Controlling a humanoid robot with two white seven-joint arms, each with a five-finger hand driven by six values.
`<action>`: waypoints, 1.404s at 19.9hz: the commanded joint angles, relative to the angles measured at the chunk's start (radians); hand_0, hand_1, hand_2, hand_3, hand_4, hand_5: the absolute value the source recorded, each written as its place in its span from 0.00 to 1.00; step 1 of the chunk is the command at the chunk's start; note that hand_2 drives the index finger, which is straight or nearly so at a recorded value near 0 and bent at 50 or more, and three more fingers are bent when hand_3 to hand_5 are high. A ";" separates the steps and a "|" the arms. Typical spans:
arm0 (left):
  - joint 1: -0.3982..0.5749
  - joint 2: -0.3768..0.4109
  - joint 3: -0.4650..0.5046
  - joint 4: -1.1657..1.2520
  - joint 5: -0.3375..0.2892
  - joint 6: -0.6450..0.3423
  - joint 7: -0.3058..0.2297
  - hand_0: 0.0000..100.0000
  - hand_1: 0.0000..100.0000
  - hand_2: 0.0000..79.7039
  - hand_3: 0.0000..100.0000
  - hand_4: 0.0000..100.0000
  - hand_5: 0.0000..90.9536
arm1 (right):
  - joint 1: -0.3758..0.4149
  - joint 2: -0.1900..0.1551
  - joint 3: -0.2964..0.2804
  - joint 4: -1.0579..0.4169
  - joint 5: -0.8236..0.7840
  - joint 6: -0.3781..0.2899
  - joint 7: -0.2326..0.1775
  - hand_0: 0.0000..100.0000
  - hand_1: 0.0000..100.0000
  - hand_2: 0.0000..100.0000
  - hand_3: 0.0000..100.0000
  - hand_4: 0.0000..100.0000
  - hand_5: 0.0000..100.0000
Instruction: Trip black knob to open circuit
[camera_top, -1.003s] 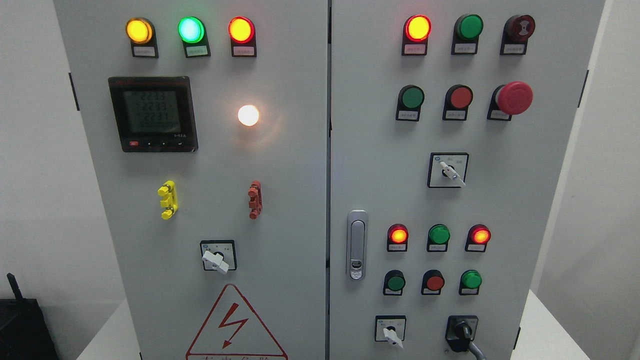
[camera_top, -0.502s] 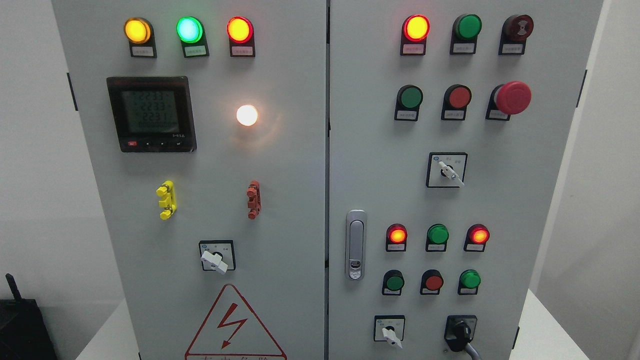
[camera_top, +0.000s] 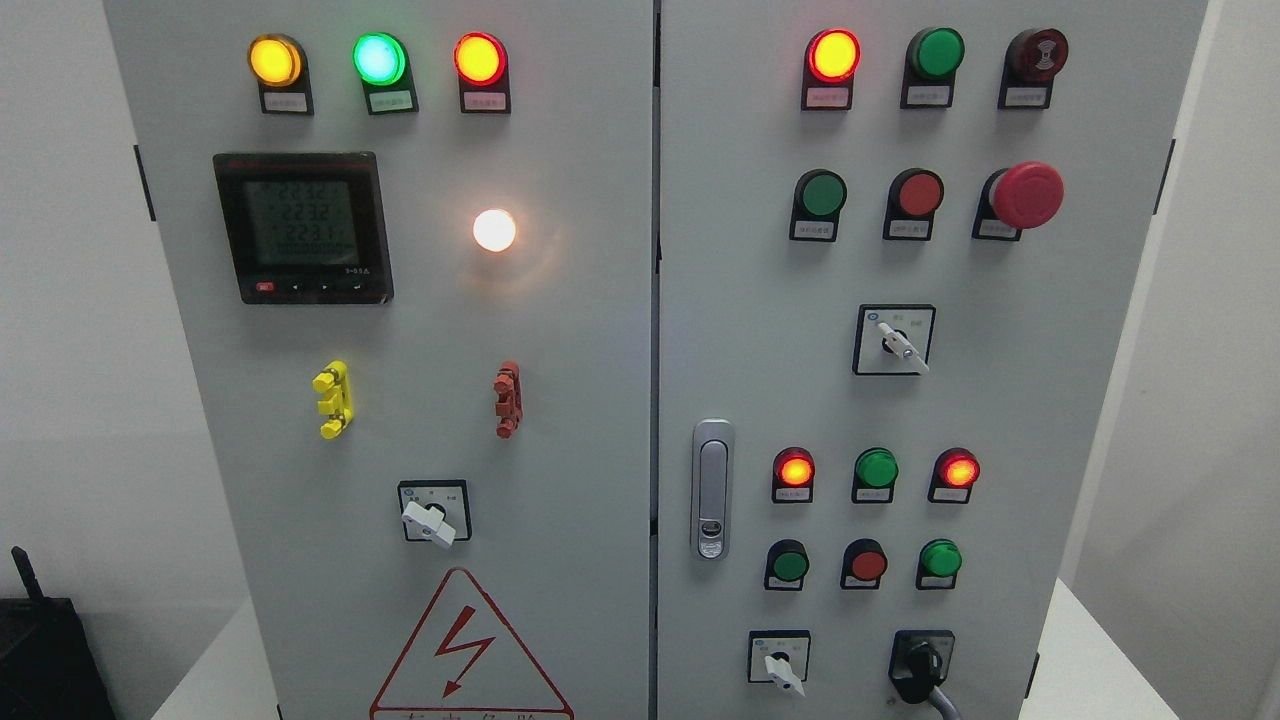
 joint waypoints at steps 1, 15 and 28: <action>0.000 0.000 0.000 -0.025 0.000 0.000 0.000 0.12 0.39 0.00 0.00 0.00 0.00 | 0.000 0.025 0.024 -0.003 -0.001 -0.003 -0.001 0.00 0.00 0.02 1.00 0.99 0.96; 0.000 0.000 0.000 -0.025 0.000 0.000 0.000 0.12 0.39 0.00 0.00 0.00 0.00 | -0.001 0.026 0.030 -0.003 0.001 -0.003 0.002 0.00 0.00 0.02 1.00 0.99 0.96; 0.000 0.000 0.000 -0.025 0.000 0.000 0.000 0.12 0.39 0.00 0.00 0.00 0.00 | -0.008 0.029 0.026 -0.008 0.001 -0.004 0.000 0.00 0.00 0.02 1.00 0.98 0.96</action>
